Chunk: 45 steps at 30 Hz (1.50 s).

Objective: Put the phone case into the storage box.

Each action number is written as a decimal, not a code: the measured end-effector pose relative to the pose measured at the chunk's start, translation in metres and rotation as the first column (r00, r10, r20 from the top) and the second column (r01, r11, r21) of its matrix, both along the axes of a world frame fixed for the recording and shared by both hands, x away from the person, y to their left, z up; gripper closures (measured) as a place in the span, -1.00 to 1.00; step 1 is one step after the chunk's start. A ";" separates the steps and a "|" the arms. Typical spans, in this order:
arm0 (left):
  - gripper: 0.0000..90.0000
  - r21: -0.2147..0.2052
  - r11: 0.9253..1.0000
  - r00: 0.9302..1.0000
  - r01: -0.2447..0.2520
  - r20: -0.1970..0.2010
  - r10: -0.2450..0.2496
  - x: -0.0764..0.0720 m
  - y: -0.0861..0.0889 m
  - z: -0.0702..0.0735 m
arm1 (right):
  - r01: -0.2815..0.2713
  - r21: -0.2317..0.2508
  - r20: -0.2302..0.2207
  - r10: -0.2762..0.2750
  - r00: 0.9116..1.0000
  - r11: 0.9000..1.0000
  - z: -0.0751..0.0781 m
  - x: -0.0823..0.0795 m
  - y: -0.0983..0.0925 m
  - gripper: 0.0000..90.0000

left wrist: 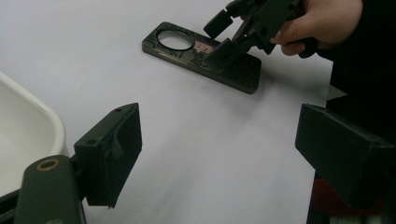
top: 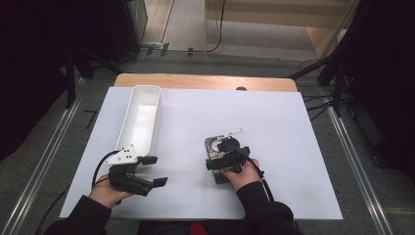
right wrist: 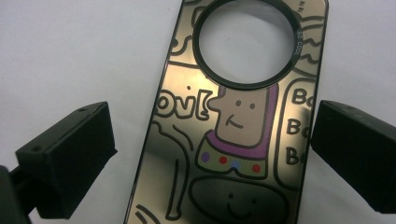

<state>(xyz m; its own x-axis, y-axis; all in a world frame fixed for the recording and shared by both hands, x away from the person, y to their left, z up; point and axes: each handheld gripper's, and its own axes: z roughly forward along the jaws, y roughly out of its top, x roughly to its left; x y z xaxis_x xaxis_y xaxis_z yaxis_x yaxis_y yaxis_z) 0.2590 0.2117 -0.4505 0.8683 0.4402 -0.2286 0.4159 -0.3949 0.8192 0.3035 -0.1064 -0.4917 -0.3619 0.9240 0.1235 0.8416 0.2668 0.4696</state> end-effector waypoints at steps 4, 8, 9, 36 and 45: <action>-0.68 0.000 1.000 1.000 -0.001 -0.001 0.001 0.000 0.000 0.000 | -0.004 -0.012 -0.013 0.003 1.000 1.000 -0.002 0.000 0.000 -1.00; -0.68 -0.001 1.000 1.000 -0.005 -0.003 0.005 0.000 -0.001 0.000 | 0.010 -0.027 -0.012 -0.010 1.000 1.000 -0.003 0.001 -0.001 -0.90; -0.68 -0.001 1.000 1.000 -0.005 -0.003 0.005 0.000 -0.001 -0.001 | 0.009 -0.027 -0.016 -0.010 1.000 1.000 -0.003 0.001 -0.001 -0.90; -0.68 -0.005 1.000 1.000 -0.002 -0.006 0.002 0.003 -0.002 0.000 | 0.113 -0.097 0.037 -0.110 0.993 0.989 -0.012 -0.011 0.013 -0.87; -0.68 -0.006 1.000 1.000 -0.005 -0.007 0.005 0.003 -0.001 -0.001 | 0.120 -0.094 0.034 -0.117 0.993 0.988 -0.012 -0.011 0.013 -0.86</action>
